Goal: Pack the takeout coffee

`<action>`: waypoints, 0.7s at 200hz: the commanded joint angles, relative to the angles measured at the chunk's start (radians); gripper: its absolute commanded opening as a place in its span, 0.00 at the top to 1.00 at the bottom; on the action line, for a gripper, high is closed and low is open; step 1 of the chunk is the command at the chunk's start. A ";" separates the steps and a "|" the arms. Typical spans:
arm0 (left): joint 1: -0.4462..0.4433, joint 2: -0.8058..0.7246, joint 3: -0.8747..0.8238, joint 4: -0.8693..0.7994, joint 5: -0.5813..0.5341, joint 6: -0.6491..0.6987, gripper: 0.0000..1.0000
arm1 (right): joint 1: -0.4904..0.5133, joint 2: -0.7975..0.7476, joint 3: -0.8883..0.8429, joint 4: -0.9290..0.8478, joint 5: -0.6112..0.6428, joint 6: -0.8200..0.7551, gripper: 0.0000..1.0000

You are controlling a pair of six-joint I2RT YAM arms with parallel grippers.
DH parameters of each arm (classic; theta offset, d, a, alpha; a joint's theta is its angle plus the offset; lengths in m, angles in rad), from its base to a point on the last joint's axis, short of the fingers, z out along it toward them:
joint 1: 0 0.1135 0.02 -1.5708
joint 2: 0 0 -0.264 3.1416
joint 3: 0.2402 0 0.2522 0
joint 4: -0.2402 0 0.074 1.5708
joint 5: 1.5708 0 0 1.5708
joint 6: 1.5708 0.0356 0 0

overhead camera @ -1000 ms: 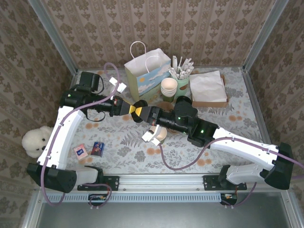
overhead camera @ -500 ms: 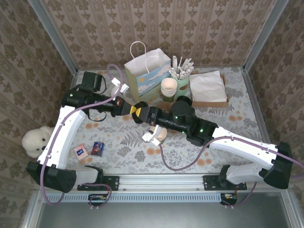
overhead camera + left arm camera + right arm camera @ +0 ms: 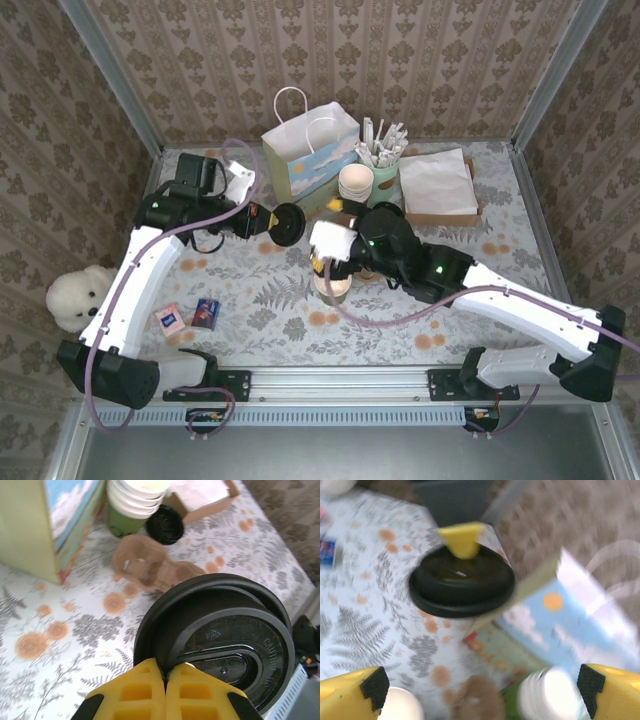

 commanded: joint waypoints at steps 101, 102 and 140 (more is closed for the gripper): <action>-0.308 -0.063 -0.184 -0.029 -0.435 -0.562 1.00 | -0.355 -0.245 -0.319 -0.237 -0.225 1.504 0.00; -0.313 -0.064 -0.187 -0.027 -0.435 -0.567 1.00 | -0.357 -0.243 -0.319 -0.240 -0.231 1.506 0.00; -0.410 -0.056 -0.227 0.019 -0.457 -0.634 1.00 | -0.362 -0.187 -0.336 -0.287 -0.273 1.516 0.00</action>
